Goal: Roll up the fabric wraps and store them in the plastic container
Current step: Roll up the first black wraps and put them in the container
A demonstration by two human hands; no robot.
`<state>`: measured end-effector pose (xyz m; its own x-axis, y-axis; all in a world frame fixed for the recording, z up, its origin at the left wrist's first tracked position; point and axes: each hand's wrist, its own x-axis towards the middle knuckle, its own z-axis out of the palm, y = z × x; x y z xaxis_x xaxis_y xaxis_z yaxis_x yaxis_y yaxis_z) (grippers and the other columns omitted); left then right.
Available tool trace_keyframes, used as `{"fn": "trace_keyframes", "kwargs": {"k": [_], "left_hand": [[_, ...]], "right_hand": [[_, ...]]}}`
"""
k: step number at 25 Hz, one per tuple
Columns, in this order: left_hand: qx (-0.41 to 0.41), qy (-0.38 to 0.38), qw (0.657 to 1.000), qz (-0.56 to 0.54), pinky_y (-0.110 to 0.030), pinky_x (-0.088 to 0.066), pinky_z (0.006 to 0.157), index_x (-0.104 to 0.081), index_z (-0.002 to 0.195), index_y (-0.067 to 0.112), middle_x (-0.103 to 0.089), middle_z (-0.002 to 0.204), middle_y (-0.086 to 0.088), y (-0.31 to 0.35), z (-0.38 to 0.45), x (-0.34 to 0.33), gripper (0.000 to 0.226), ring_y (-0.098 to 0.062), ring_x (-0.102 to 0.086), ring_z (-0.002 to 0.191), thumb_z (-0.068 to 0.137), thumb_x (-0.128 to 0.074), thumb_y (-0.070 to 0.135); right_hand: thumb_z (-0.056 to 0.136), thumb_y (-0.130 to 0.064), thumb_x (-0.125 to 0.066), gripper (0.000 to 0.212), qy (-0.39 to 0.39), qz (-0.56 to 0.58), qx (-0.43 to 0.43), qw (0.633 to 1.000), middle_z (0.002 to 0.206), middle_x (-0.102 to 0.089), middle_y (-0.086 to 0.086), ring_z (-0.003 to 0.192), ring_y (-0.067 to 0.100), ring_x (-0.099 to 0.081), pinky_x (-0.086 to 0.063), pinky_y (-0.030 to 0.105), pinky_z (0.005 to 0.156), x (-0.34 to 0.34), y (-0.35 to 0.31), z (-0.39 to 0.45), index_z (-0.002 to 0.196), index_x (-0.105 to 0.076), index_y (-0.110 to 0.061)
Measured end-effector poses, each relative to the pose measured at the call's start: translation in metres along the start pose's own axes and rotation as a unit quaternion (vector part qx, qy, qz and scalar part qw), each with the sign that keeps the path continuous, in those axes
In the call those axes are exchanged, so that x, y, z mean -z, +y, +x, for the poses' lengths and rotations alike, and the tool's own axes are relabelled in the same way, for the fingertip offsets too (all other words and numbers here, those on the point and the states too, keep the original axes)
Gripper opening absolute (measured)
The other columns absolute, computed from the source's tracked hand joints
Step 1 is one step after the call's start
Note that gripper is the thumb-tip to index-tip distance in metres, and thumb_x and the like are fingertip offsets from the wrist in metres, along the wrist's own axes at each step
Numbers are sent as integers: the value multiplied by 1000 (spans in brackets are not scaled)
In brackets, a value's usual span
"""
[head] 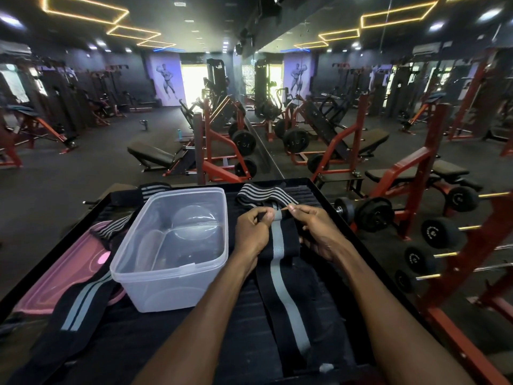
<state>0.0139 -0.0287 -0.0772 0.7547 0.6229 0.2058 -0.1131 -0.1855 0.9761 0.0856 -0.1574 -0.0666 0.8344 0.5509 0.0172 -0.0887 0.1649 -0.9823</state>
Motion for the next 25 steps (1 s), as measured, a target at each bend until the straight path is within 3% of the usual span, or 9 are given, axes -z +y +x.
{"fn": "trace_keyframes", "kwargs": {"k": [2, 5, 7, 10, 12, 16, 19, 25], "left_hand": [[-11, -10, 1000, 4, -11, -44, 75, -74, 96, 15, -73, 96, 5, 1, -1, 0, 13, -2, -64, 88, 94, -62, 11], [-5, -33, 999, 35, -13, -43, 72, -69, 97, 16, -68, 91, 8, 4, -2, -1, 14, 0, -60, 84, 96, -60, 28], [-6, -34, 998, 61, -17, -41, 69, -68, 96, 18, -66, 86, 9, 3, -2, -2, 17, -2, -59, 80, 97, -59, 32], [-18, -16, 998, 66, -19, -39, 66, -67, 91, 15, -63, 82, 7, 0, 0, -2, 13, -6, -55, 76, 97, -58, 22], [-25, -8, 997, 68, -21, -38, 64, -65, 91, 14, -60, 81, 5, 0, 1, -3, 13, -8, -51, 74, 98, -55, 19], [-5, -36, 998, 47, -20, -39, 68, -61, 93, 16, -58, 82, 7, 2, 0, -3, 13, -5, -52, 76, 100, -51, 18], [33, -63, 997, 2, -31, -48, 85, -61, 100, 16, -66, 97, -1, -1, 4, -2, 13, -16, -60, 93, 102, -50, 22], [16, -56, 998, -7, -31, -45, 90, -62, 95, 19, -64, 94, 2, -1, 2, -2, 15, -14, -58, 92, 101, -49, 13]], "right_hand": [[93, -13, -64, 17, 10, 0, 13, 1000, 80, -65, 14, 65, 19, -59, -46, 23, 48, -1, 0, 2, 99, -72, 1], [90, -1, -65, 14, 12, 7, 54, 998, 86, -65, 17, 73, 23, -59, -49, 29, 62, 2, 0, 1, 92, -77, -8], [90, 2, -63, 17, -4, 12, 50, 999, 82, -65, 15, 67, 18, -58, -47, 26, 59, 3, -1, -1, 94, -77, -8], [95, -8, -58, 20, -22, 24, 9, 999, 80, -67, 9, 56, 8, -53, -46, 18, 51, 1, -5, -3, 104, -75, -5], [100, -20, -50, 32, -43, 75, -27, 996, 94, -69, 13, 69, 14, -61, -54, 23, 59, 0, -5, -1, 114, -70, 0], [103, -18, -45, 30, -55, 83, -28, 995, 90, -72, 13, 75, 18, -66, -54, 28, 69, 1, -5, -1, 110, -69, -1], [97, -18, -54, 25, -66, 86, -13, 994, 89, -65, 13, 73, 18, -53, -43, 24, 64, 5, 1, 0, 98, -77, -10], [97, -13, -57, 19, -33, 50, -13, 998, 75, -57, 9, 54, 12, -45, -38, 19, 43, 2, 1, 1, 106, -72, -5]]}}
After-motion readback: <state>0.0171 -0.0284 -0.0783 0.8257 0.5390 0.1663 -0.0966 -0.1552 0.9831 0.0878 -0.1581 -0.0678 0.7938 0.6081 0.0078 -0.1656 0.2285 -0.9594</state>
